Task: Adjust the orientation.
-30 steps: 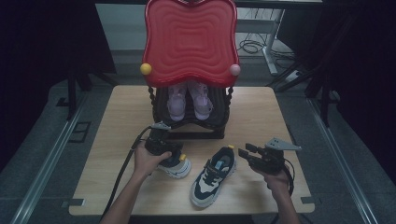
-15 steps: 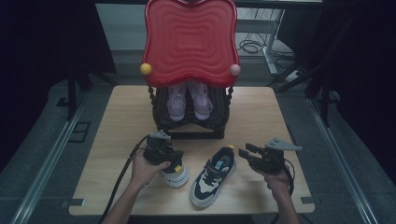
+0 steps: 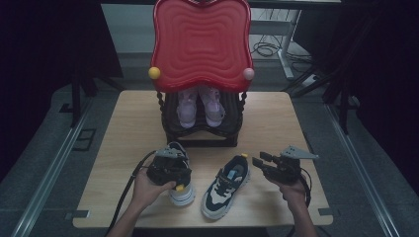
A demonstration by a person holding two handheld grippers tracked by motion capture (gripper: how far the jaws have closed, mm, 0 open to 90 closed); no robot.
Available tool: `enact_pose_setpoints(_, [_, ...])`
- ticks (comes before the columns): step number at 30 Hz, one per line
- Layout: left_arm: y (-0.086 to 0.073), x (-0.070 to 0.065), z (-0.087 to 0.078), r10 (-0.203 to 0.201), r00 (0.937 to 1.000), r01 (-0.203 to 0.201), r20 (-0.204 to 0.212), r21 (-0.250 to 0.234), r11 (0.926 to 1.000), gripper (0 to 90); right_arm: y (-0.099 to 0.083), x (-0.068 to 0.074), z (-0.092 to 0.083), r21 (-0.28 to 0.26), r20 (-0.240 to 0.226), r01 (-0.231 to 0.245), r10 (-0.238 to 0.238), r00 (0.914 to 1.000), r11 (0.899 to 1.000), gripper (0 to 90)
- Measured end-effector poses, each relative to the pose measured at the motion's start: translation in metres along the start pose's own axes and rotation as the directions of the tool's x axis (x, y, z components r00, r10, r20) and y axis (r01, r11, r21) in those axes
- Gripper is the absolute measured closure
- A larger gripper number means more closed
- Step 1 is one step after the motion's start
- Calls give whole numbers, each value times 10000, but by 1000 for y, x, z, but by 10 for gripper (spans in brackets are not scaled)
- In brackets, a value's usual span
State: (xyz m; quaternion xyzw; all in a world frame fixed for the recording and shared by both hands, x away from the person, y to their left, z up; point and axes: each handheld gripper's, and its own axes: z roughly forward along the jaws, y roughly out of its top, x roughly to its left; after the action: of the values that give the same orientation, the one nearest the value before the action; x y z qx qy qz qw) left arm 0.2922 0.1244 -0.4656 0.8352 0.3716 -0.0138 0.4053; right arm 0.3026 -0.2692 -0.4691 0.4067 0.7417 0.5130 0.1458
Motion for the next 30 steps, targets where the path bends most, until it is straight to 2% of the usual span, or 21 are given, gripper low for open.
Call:
enact_pose_setpoints(6, [-6, -5, -7, 242, 9997, -240, -51, 307, 9992, 900, 0, 0, 1, 25, -4, 24, -24, 10000, 10000, 547])
enact_pose_setpoints(13, [-13, -1, -11, 123, 9999, -121, -53, 336, 9994, 900, -1, 0, 2, 66, -25, -3, 3, 10000, 10000, 546])
enact_pose_setpoints(24, [-15, 2, -14, 83, 10000, -84, 16, 340, 9994, 900, -1, -1, 2, 56, -10, -47, 47, 10000, 10000, 546])
enact_pose_setpoints(27, [-15, 3, -16, 54, 10000, -55, 40, 175, 9998, 898, -1, -1, 2, 56, -6, -55, 55, 10000, 10000, 546])
enact_pose_setpoints(30, [-14, 6, -26, -110, 9999, 110, 1, -330, 9994, 897, -1, -1, 1, 41, 8, -44, 44, 10000, 10000, 546])
